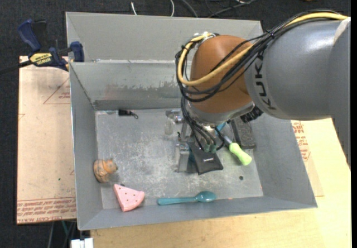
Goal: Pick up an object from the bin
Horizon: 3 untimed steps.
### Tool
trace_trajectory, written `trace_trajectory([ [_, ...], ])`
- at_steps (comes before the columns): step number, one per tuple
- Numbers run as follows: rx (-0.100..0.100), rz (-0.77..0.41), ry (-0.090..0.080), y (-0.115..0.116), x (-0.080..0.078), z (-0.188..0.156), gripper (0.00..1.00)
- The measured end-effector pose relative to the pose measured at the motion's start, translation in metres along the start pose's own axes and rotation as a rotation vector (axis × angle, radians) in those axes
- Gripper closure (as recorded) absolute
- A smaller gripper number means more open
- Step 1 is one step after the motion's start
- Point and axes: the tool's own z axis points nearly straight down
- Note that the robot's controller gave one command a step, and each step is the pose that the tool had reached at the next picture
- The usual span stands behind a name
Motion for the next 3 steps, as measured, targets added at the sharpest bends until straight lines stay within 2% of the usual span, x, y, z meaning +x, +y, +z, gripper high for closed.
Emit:
trace_trajectory([
  [1, -0.001, 0.003, -0.007, -0.001, -0.001, -0.005, 0.00],
  [2, -0.003, 0.076, -0.007, -0.037, -0.021, 0.017, 0.00],
  [3, -0.002, 0.100, -0.004, -0.047, -0.023, -0.038, 0.00],
])
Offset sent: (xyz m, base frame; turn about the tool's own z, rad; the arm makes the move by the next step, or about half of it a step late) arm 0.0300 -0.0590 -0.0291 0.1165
